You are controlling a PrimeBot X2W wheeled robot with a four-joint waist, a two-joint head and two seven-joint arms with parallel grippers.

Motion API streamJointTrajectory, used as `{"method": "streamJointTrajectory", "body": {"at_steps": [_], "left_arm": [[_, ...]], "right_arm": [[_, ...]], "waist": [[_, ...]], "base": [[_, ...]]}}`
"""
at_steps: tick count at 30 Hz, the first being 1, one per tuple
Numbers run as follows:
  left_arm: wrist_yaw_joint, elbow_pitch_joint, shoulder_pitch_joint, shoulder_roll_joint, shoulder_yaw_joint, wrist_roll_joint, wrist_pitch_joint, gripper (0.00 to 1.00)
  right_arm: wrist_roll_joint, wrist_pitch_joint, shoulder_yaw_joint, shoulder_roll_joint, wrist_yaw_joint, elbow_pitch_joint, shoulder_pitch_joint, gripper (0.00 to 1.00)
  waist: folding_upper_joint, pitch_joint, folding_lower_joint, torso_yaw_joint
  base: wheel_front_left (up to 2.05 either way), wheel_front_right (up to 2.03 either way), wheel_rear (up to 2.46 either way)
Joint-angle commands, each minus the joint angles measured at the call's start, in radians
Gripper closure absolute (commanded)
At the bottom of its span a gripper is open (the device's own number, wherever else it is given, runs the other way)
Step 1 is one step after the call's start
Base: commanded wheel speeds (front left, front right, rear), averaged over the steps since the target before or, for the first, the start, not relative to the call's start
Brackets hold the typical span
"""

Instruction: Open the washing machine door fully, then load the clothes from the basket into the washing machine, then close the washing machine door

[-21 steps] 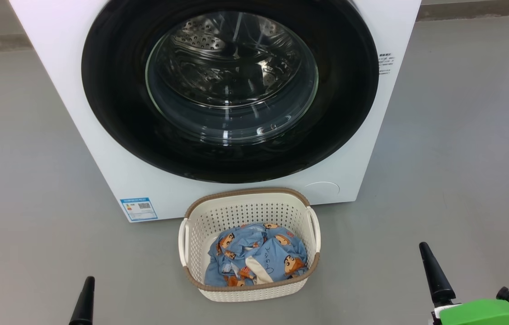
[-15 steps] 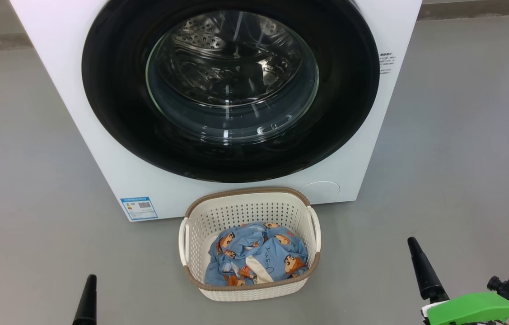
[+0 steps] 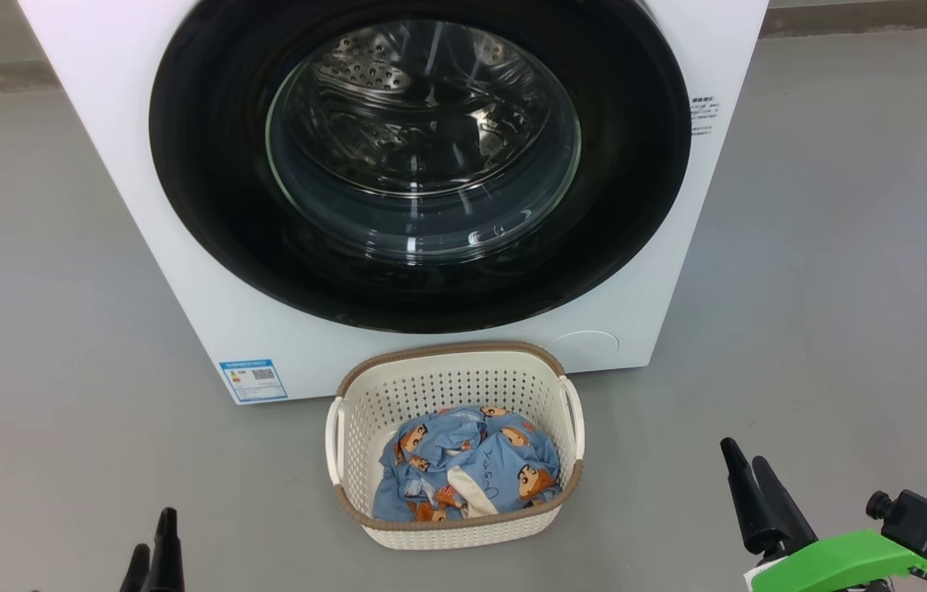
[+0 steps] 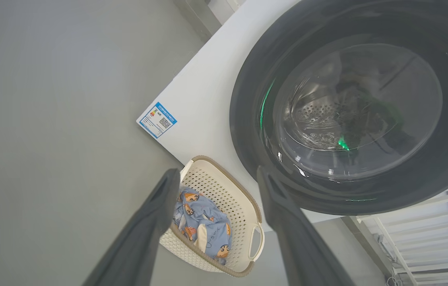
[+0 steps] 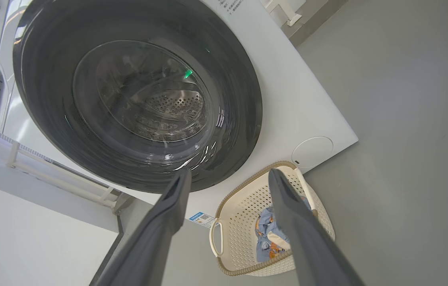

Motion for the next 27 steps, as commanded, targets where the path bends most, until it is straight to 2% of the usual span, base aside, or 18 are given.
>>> {"method": "streamJointTrajectory", "body": {"at_steps": [1,27], "left_arm": [[0.006,-0.032,-0.003,0.019,0.017,0.054,-0.017,0.0],[0.044,-0.033,0.037,0.029,0.036,0.4,-0.091,0.0]], "right_arm": [[-0.052,-0.016,0.02,-0.015,0.0,-0.019,-0.048,0.0],[-0.392,-0.09,0.051,-0.035,-0.001,0.035,-0.057,0.0]], "waist": [[0.0,-0.001,0.0,0.0],[0.0,0.0,0.0,-0.005]], "base": [[0.0,0.0,0.0],[0.0,0.0,0.0]]}}
